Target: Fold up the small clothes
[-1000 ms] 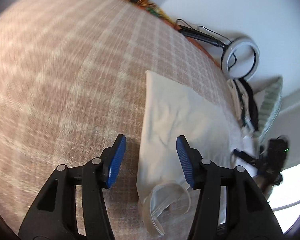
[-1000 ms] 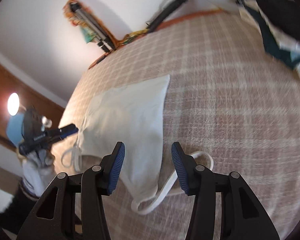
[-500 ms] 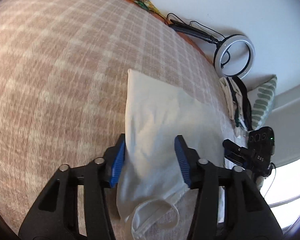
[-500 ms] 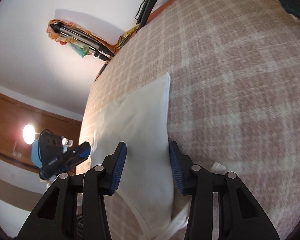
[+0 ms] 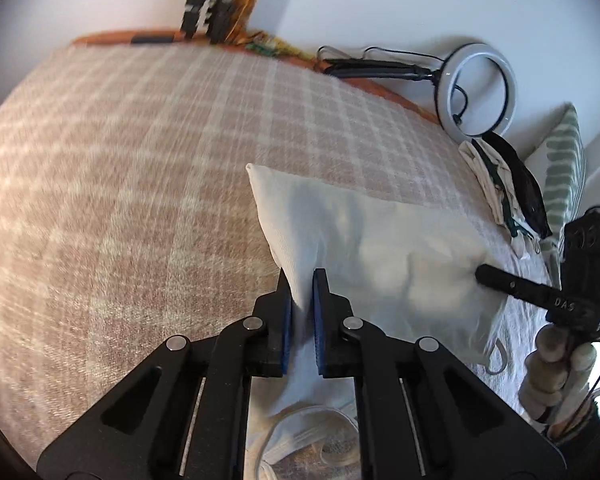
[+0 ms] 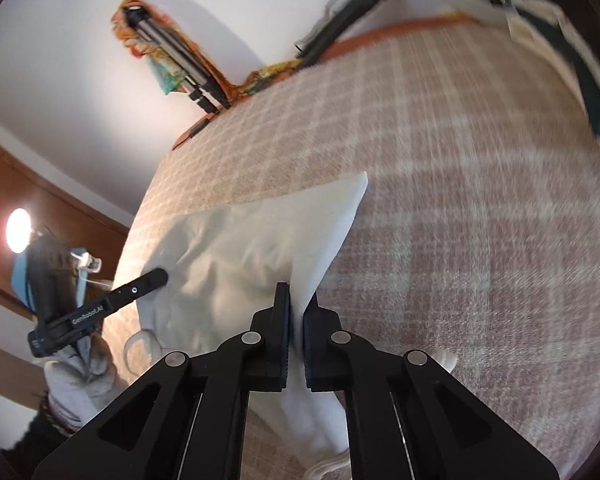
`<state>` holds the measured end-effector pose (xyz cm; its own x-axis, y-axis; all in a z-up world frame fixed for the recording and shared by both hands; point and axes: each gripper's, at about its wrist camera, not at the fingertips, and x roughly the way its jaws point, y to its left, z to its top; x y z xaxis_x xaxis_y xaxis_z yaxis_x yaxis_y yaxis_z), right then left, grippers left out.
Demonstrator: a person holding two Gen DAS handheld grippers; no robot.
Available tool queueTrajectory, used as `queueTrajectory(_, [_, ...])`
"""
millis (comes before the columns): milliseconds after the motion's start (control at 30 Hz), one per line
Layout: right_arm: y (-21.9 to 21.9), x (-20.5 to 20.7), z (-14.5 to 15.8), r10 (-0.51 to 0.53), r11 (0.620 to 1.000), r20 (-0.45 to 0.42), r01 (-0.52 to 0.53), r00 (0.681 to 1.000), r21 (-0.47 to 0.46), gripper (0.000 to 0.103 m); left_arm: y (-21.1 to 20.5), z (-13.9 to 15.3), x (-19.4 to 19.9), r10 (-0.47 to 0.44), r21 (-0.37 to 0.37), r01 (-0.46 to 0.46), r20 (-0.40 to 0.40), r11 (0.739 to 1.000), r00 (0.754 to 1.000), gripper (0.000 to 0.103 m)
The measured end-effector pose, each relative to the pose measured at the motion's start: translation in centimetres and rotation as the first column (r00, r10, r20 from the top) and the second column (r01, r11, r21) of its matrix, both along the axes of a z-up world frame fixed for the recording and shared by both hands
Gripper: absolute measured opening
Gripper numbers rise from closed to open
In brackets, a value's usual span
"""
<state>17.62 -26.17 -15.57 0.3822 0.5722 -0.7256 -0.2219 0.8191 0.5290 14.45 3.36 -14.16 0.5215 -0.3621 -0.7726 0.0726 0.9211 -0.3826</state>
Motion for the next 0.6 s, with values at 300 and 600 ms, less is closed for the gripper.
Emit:
queueTrajectory(300, [-0.5, -1.6, 4.3, -0.014, 0.999, 0.121, 0.020, 0.993, -0.049, 0.002, -2.9, 3.4, -0.7, -0.044, 0.014, 0.043, 0.084, 0.999, 0.995, 0.006])
queueTrajectory(600, [-2.9, -0.4, 0.5, -0.041, 0.997, -0.072, 0.046, 0.997, 0.067, 0.020, -2.7, 1.7, 0.5, -0.034, 0.085, 0.033, 0.010, 0.996, 0.999, 0.006])
